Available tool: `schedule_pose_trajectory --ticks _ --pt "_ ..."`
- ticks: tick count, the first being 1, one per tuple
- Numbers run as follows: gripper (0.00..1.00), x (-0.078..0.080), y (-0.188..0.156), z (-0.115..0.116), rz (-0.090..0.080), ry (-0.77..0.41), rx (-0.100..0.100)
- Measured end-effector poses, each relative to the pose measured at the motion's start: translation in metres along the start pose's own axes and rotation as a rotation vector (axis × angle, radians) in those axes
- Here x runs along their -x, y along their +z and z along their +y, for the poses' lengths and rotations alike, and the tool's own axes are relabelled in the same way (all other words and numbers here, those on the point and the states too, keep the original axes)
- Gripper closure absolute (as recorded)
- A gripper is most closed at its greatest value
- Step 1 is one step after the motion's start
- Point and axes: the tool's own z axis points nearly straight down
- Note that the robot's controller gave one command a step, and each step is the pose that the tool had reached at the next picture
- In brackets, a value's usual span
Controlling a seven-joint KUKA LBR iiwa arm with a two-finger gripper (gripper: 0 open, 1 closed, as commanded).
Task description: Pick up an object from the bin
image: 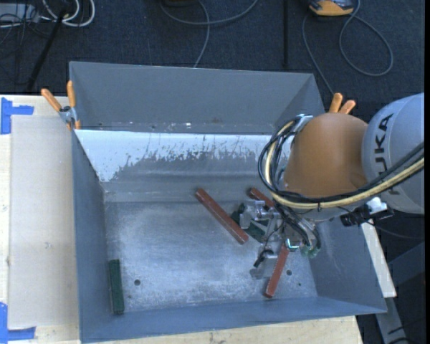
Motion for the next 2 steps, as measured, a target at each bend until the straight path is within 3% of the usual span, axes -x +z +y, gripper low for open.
schedule_pose_trajectory --ticks 1,2 --pt "0.00 0.027 0.097 -0.081 -0.004 -0.087 -0.002" --pt "0.00 0.019 0.093 -0.156 -0.010 0.175 -0.001"
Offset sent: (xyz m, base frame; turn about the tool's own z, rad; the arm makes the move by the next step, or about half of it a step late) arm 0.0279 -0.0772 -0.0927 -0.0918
